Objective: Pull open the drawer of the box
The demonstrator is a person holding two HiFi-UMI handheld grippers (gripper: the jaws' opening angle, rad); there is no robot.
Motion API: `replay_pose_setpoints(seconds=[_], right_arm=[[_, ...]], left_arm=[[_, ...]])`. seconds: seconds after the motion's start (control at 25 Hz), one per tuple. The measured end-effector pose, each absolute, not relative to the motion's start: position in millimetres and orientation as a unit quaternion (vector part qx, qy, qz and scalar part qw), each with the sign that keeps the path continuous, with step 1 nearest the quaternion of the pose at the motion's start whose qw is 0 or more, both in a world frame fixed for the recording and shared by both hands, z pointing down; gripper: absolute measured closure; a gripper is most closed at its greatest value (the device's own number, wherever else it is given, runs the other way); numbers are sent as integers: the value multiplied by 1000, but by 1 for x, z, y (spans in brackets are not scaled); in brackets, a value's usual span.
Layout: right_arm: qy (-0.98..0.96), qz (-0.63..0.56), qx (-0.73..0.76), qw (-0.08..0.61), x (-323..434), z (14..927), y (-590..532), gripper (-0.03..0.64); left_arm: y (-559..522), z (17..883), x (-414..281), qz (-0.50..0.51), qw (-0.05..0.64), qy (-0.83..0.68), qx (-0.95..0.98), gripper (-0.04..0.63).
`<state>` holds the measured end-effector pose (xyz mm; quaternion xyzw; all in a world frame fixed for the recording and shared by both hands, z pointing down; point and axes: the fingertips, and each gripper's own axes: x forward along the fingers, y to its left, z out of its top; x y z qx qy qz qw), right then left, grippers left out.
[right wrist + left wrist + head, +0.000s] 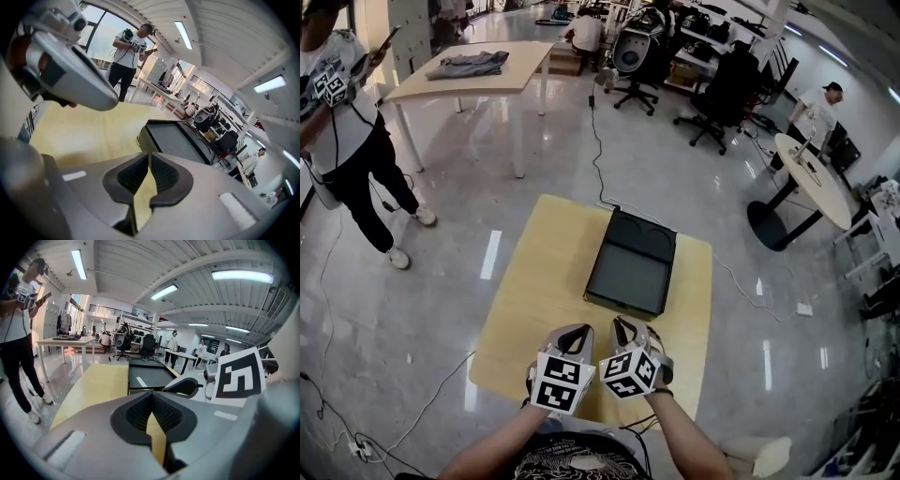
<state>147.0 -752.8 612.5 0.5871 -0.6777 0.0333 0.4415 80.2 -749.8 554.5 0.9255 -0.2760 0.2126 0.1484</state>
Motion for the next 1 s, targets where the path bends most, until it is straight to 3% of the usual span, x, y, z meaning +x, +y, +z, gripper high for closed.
replay_pose_setpoints(seconds=[0.52, 1.0], right_arm=[[-624, -42, 540, 563, 157, 660, -848, 557], [-580, -76, 489, 648, 175, 683, -871, 506]], left_arm=[[-838, 568, 73, 215, 145, -246, 934, 578], [-867, 572, 80, 219, 151, -247, 932, 578]])
